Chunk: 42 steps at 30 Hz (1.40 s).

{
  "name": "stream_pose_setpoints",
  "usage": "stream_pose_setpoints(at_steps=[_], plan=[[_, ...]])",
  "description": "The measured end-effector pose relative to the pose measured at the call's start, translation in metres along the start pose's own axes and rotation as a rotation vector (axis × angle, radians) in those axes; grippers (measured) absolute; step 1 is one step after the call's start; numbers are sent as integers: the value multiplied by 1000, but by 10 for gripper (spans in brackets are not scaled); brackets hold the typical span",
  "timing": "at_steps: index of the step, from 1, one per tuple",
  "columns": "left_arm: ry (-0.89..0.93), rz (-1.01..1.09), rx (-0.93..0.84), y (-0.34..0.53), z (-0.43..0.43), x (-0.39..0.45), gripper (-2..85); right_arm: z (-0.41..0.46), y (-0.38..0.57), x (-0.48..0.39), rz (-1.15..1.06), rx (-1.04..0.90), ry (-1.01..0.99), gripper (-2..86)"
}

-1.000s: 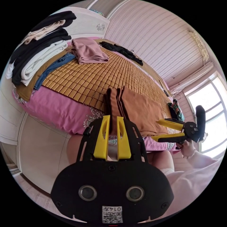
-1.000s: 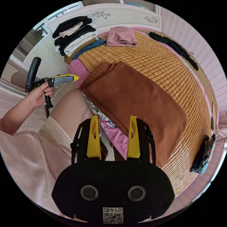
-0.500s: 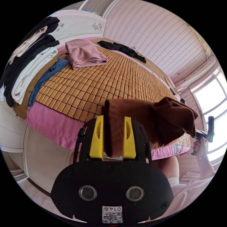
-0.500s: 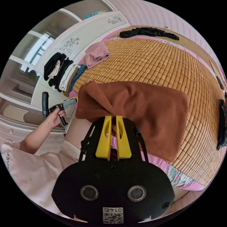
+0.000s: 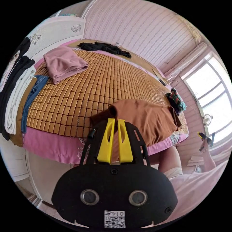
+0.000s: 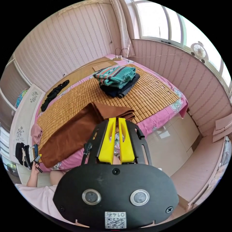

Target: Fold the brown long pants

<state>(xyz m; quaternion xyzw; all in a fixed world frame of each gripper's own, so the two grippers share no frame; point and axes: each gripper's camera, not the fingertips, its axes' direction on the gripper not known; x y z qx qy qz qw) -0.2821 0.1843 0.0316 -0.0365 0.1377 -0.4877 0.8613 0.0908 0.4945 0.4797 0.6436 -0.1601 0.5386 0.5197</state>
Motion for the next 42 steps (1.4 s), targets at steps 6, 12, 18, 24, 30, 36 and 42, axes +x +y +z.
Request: stream_pose_setpoints(at_steps=[6, 12, 18, 24, 30, 36, 42], plan=[[243, 333, -49, 66, -22, 49, -4, 64, 22, -88, -215, -247, -225, 59], [188, 315, -190, 125, 3, 44, -5, 94, 43, -262, -641, -431, -437, 101], [172, 306, -162, 135, 2, 25, -5, 102, 93, -399, -1076, -556, -391, 237], [213, 262, -173, 138, 4, 3, 0, 90, 149, -436, -1380, -602, -343, 215], [284, 125, -197, 143, 26, -16, 46, 84, 166, -441, -1354, -663, -361, 18], [336, 195, -122, 137, 16, -3, 118, 70, 150, -442, -1258, -701, -451, 7], [262, 184, -226, 130, 40, 5, 31, 47, 141, -442, -1216, -658, -457, 35]])
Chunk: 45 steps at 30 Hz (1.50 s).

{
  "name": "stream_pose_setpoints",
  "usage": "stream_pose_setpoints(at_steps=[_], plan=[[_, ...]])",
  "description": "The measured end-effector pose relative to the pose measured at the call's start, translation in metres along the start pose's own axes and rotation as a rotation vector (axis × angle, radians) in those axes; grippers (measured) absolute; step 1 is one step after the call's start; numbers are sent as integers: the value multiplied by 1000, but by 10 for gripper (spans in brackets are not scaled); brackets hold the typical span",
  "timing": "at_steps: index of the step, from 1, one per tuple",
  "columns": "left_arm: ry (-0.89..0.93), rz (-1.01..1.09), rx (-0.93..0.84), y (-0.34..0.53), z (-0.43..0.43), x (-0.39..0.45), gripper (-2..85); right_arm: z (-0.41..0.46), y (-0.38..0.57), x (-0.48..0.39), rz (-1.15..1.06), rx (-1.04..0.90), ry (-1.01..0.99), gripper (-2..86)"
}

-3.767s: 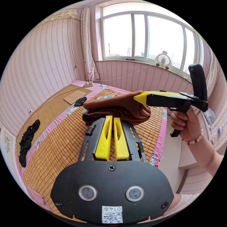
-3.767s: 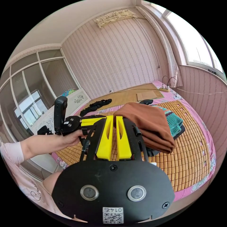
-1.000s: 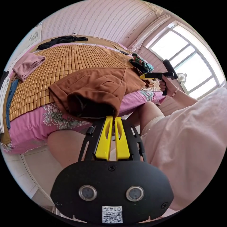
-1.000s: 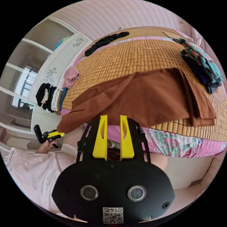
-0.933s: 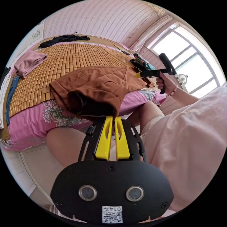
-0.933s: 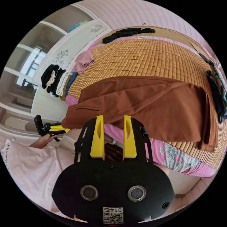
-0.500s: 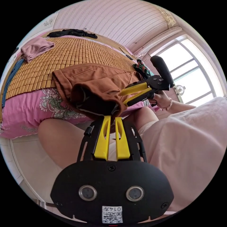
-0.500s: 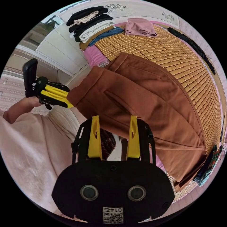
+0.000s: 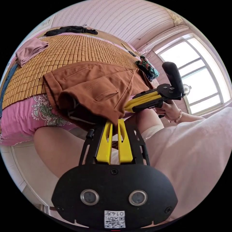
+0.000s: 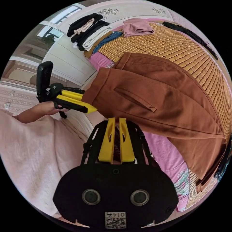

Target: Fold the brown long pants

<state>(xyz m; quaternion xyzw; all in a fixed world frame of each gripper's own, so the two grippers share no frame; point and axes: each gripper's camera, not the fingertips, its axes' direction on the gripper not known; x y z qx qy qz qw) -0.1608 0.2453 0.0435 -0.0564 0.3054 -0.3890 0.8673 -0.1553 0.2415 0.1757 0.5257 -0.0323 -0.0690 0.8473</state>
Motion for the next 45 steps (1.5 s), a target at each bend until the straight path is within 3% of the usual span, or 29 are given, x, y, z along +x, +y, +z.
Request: stream_pose_setpoints(at_steps=[6, 13, 18, 29, 33, 35, 39, 42, 45], plan=[[-64, 194, 3, 20, -29, 26, 6, -45, -19, 1, 3, 40, 206, 111], [36, 101, -7, 52, -36, 18, 12, -76, -115, 19, -37, 9, 358, 144], [20, 53, 3, 62, -40, 23, 22, -56, -183, 20, -32, -77, 300, 173], [-14, -24, 57, 74, -50, 35, 14, 20, -270, -15, -164, -340, 398, 150], [-23, -42, 83, 75, -53, 42, -1, 14, -272, -16, -178, -329, 370, 110], [-19, -43, 106, 72, -58, 45, -5, 13, -266, -15, -200, -327, 390, 37], [-52, -19, 230, 64, -73, 44, -8, 7, -250, -12, -226, -319, 393, 9], [-119, 21, 276, 51, -84, 47, -8, -29, -246, 5, -149, -208, 303, 0], [-217, 105, 294, 33, -105, 59, -7, -88, -257, 19, -100, -52, 361, -2]])
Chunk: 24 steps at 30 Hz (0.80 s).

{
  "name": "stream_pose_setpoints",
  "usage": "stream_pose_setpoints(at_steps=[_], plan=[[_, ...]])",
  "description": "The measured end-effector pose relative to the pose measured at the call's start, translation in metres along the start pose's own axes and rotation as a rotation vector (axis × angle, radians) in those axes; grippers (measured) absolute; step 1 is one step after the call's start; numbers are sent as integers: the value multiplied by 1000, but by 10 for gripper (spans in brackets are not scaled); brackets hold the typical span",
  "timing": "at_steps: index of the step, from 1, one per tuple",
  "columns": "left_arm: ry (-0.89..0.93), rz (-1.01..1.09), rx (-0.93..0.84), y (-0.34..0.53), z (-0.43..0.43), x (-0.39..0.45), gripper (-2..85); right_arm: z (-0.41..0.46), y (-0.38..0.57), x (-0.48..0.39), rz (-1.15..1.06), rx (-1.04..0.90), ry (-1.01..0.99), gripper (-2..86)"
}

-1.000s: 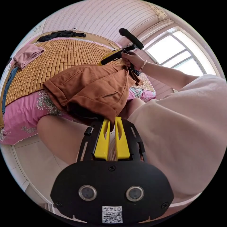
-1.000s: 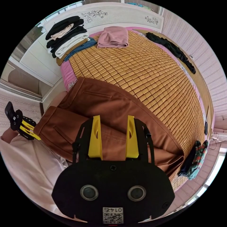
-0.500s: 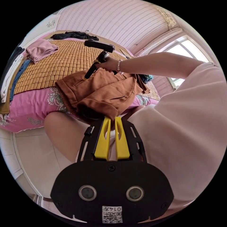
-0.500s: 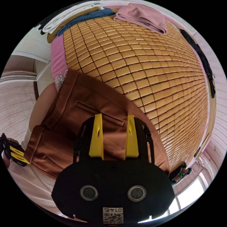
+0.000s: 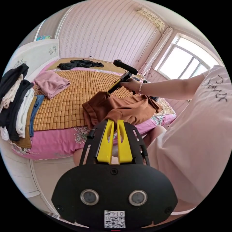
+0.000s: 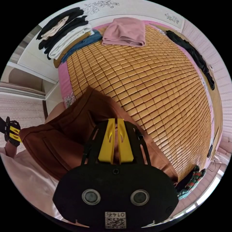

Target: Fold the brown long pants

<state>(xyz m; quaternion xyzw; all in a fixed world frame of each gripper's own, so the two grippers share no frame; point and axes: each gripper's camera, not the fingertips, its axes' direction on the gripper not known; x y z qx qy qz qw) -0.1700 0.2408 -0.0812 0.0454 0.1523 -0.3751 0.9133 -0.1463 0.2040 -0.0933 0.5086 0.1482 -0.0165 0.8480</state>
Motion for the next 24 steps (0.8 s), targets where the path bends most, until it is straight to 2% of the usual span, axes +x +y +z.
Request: stream_pose_setpoints(at_steps=[3, 6, 9, 12, 17, 20, 22, 24], plan=[[-124, -14, 102, -17, -22, -13, -1, -47, -19, 31, 38, 106, 60, 2], [-316, -190, 182, -23, -32, -50, 25, -85, -40, 57, 115, 283, -42, 21], [-452, -476, 70, -18, -19, -102, 53, -78, -50, 79, 222, 250, -208, 60], [-503, -559, 76, -4, -23, -108, 43, -59, -11, 78, 250, 276, -221, 76], [-408, -447, 57, 3, -13, -72, 48, 6, 127, 71, 310, 126, -119, 115], [-334, -322, -13, -7, 12, -46, 58, 35, 231, 70, 466, 13, -25, 128], [-188, -242, -68, -23, 39, -28, 65, 48, 302, 70, 607, -57, 24, 141], [-118, -176, -111, -42, 59, -13, 73, 52, 343, 69, 708, -72, 52, 165]])
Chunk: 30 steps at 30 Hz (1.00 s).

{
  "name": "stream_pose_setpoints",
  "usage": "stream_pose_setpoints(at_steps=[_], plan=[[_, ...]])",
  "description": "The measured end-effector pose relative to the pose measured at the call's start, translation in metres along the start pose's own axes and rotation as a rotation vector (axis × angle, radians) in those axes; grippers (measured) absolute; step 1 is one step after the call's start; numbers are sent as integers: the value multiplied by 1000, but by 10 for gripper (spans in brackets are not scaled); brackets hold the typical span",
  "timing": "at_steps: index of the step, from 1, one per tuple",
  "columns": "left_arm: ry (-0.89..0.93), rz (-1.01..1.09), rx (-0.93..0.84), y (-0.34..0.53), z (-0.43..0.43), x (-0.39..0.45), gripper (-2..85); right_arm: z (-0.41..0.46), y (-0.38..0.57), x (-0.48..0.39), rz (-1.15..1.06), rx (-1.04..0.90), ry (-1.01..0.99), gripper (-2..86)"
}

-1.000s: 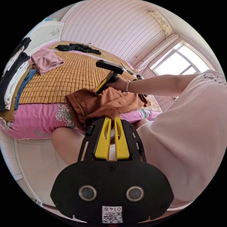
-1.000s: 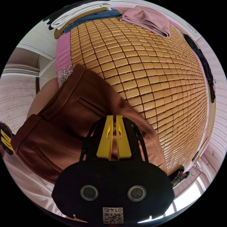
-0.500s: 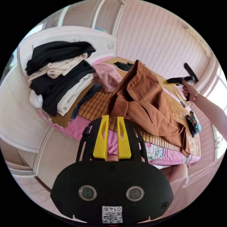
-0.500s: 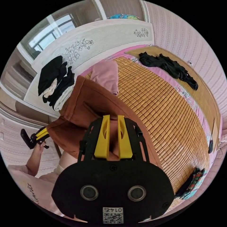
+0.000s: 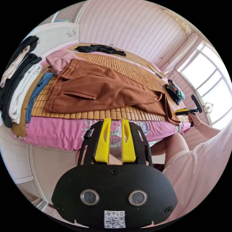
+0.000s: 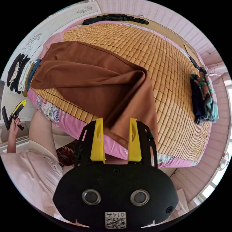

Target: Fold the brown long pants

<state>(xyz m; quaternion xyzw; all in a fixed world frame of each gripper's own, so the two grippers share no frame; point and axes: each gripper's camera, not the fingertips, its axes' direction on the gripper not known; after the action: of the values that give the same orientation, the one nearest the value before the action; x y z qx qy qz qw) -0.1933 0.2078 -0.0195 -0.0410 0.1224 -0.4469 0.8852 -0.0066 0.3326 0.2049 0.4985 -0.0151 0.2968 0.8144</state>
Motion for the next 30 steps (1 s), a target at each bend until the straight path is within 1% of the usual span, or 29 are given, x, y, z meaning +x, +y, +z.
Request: stream_pose_setpoints(at_steps=[2, 3, 7, 8, 10, 11, 13, 15, 16, 18, 20, 21, 23, 24, 25, 27, 28, 29, 30], plan=[[7, 82, -23, -21, 16, 22, 81, 2, 21, 16, 72, 12, -3, 179], [11, 136, -34, -36, 26, 37, 87, 1, 29, 20, 101, 46, -12, 181], [17, 263, -78, -93, 57, 81, 103, 12, 28, 10, 77, 95, -11, 170], [12, 278, -85, -101, 61, 86, 105, 16, 26, 7, 68, 97, -9, 155], [6, 340, -142, -130, 81, 103, 106, 41, 15, 3, 56, 37, -5, 82], [0, 348, -158, -135, 86, 106, 106, 47, 12, 4, 55, 21, -17, 62], [-43, 364, -233, -154, 102, 110, 103, 57, 9, 13, 78, 15, -54, 45], [-55, 392, -280, -163, 109, 113, 99, 59, 11, 20, 71, 11, -52, 22], [-62, 419, -290, -168, 111, 115, 95, 61, 14, 24, 56, 18, -55, 4], [-82, 430, -295, -174, 111, 119, 84, 59, 20, 35, 73, 41, -74, -1], [-94, 445, -286, -177, 108, 124, 70, 52, 27, 49, 106, 78, -119, 1], [-95, 457, -280, -177, 107, 128, 61, 45, 31, 56, 116, 114, -174, 6], [-112, 477, -267, -177, 105, 134, 51, 40, 37, 57, 104, 154, -205, 16], [-116, 488, -262, -178, 103, 137, 46, 41, 38, 53, 89, 166, -210, 49], [-114, 485, -258, -179, 102, 138, 44, 46, 37, 45, 83, 159, -232, 106], [-98, 457, -255, -183, 99, 136, 44, 63, 30, 28, 32, 89, -254, 150], [-89, 451, -249, -185, 97, 136, 45, 77, 24, 16, -8, 23, -209, 140], [-88, 453, -246, -186, 96, 136, 46, 83, 21, 11, -23, -3, -177, 134], [-90, 458, -241, -187, 94, 137, 48, 92, 17, 6, -19, -30, -88, 85]])
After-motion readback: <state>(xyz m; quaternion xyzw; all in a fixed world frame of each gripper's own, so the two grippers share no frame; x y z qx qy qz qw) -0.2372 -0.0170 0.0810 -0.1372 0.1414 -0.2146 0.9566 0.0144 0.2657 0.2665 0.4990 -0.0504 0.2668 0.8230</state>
